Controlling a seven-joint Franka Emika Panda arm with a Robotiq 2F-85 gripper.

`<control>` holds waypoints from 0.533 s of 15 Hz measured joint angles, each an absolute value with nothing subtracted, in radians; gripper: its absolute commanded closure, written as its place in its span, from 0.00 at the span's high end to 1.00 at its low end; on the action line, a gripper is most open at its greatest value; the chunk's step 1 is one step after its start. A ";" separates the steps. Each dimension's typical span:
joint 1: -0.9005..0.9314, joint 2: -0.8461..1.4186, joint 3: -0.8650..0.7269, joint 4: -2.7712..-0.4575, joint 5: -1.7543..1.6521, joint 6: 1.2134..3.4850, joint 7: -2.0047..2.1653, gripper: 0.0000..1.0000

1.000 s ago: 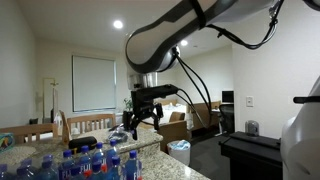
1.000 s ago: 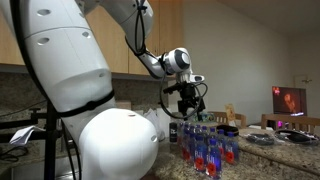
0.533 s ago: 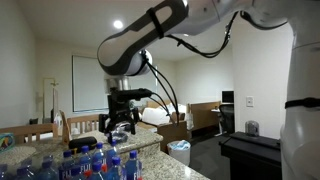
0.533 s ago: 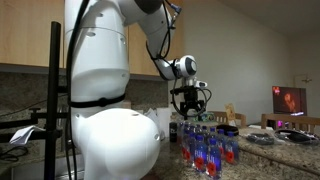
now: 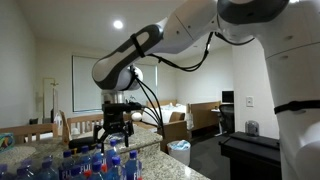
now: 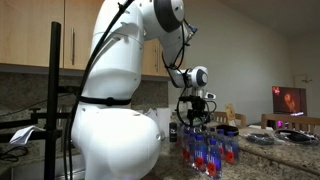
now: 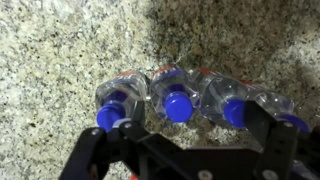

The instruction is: Pick up the bottle and put it on the left of the counter

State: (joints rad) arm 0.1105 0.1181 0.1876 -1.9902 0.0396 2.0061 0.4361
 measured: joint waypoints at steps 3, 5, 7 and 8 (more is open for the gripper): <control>0.124 0.188 0.177 -1.950 0.076 2.006 0.436 0.96; 0.140 0.232 0.170 -1.922 0.078 2.006 0.453 0.99; 0.154 0.252 0.156 -1.900 0.078 2.001 0.482 1.00; 0.156 0.252 0.149 -1.897 0.078 2.001 0.493 1.00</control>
State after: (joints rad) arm 0.1564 0.2523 0.1490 -1.8968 0.0781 2.0015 0.4934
